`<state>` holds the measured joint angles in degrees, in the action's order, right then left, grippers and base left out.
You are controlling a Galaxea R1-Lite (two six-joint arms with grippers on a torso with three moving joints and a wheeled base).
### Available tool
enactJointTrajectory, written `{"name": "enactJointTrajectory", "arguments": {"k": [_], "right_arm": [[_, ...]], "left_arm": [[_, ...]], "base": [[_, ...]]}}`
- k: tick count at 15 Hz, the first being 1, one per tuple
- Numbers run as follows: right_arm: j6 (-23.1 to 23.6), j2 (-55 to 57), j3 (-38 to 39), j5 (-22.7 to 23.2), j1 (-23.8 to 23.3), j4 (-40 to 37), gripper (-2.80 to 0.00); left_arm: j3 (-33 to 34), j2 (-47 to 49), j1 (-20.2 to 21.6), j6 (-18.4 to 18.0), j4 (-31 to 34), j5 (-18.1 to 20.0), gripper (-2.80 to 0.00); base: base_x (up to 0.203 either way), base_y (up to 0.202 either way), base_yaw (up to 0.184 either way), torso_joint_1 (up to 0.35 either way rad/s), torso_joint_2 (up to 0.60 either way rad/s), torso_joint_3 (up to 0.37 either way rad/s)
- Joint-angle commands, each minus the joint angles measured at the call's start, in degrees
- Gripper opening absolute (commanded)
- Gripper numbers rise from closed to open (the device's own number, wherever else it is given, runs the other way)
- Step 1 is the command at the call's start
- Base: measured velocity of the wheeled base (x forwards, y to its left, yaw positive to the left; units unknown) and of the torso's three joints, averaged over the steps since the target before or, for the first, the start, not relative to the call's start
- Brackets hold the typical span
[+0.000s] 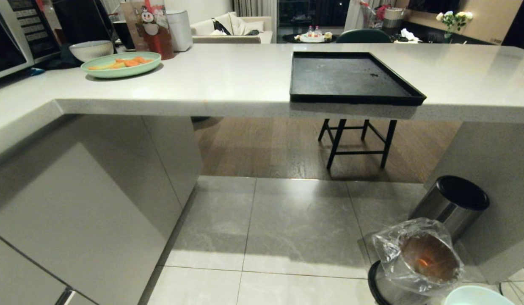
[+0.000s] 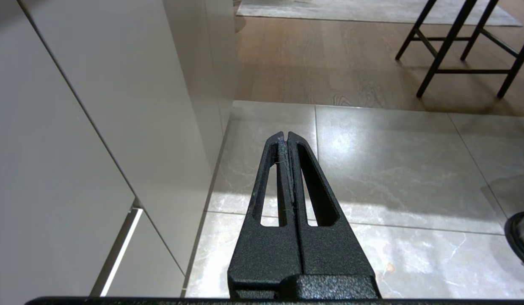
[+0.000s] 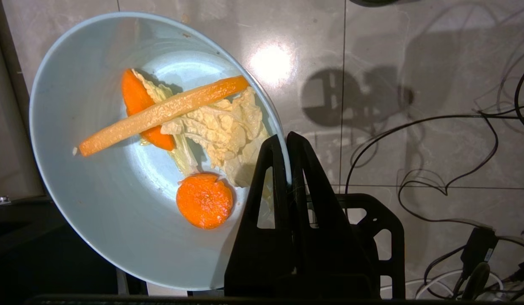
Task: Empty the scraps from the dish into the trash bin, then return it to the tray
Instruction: Move the bowl over the trash can
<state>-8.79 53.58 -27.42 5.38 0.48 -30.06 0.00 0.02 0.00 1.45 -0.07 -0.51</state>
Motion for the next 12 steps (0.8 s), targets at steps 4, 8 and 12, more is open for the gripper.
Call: {"name": "enactJointTrajectory", "arguments": {"k": [4, 8, 12], "right_arm": [[-0.04, -0.32, 0.30, 0.07, 0.75, -0.07, -2.80], [0.00, -0.32, 0.35, 0.07, 0.75, -0.17, -2.80], [0.00, -0.14, 0.17, 0.07, 0.75, -0.08, -2.80]], "left_arm": [[0.00, 0.06, 0.00, 0.04, -0.01, -0.02, -2.80], [0.00, 0.06, 0.00, 0.04, -0.01, -0.02, -2.80], [0.00, 0.06, 0.00, 0.04, -0.01, -0.02, -2.80]], "base": [[0.000, 0.000, 0.000, 0.000, 0.00, 0.000], [0.000, 0.000, 0.000, 0.000, 0.00, 0.000], [0.000, 0.000, 0.000, 0.000, 0.00, 0.000]]}}
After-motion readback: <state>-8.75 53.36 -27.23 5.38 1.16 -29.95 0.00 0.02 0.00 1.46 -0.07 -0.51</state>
